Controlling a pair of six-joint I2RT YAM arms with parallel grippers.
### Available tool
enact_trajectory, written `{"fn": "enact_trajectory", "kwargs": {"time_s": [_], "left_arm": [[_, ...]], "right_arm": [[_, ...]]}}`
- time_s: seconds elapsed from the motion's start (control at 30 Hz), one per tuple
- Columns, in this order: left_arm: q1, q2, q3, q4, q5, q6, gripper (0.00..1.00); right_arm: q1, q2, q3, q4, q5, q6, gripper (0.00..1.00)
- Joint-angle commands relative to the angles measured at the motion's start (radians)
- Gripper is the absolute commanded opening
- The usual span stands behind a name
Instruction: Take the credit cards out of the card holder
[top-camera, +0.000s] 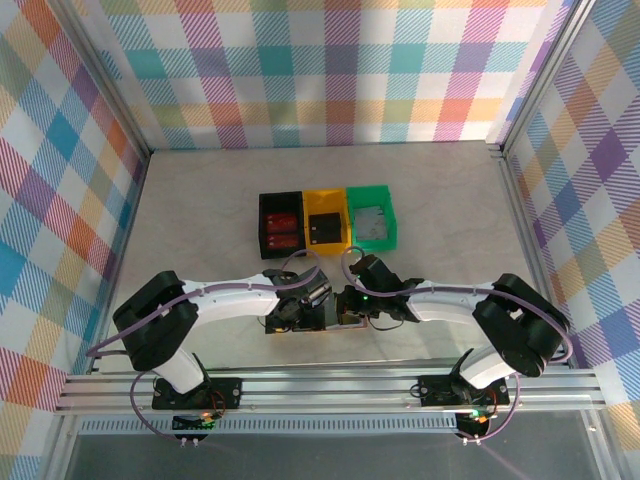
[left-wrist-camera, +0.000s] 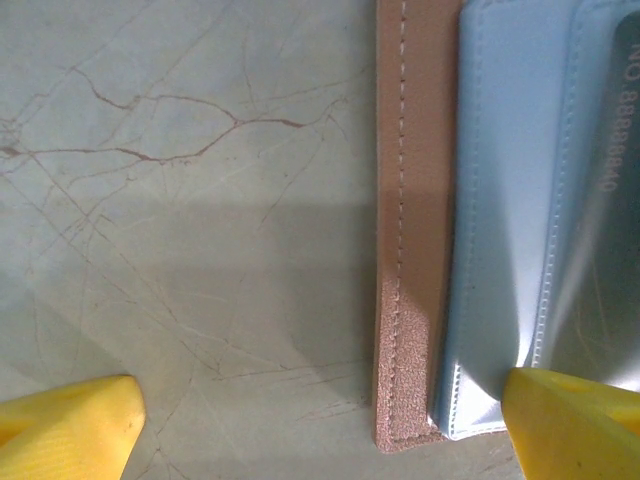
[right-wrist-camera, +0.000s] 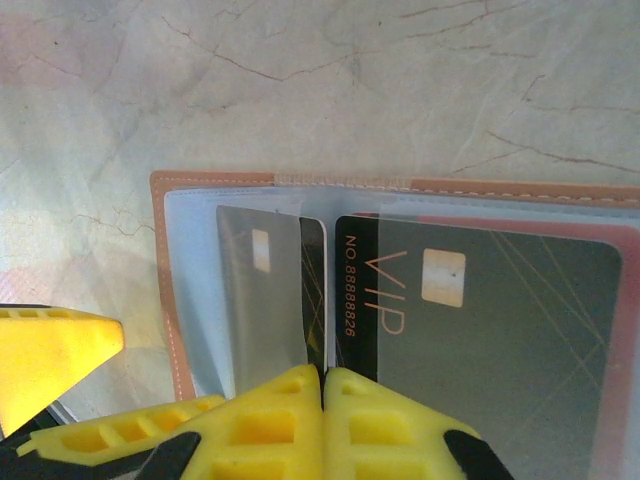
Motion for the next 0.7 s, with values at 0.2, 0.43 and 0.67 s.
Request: {"fn": "enact_trajectory", "kwargs": {"time_s": [0.2, 0.43, 0.67], "left_arm": [[0.018, 0.102, -0.081, 0.096, 0.056, -0.037, 0.93], [0.018, 0.144, -0.110, 0.154, 0.096, -0.057, 0.92], [0.019, 0.149, -0.112, 0.161, 0.104, -0.058, 0.92]], "right_arm": [[0.006, -0.029, -0.013, -0.071, 0.069, -0.072, 0.00], [0.000, -0.058, -0.023, -0.088, 0.116, -0.088, 0.00], [-0.003, -0.091, -0.063, -0.036, 0.132, -0.085, 0.00]]}}
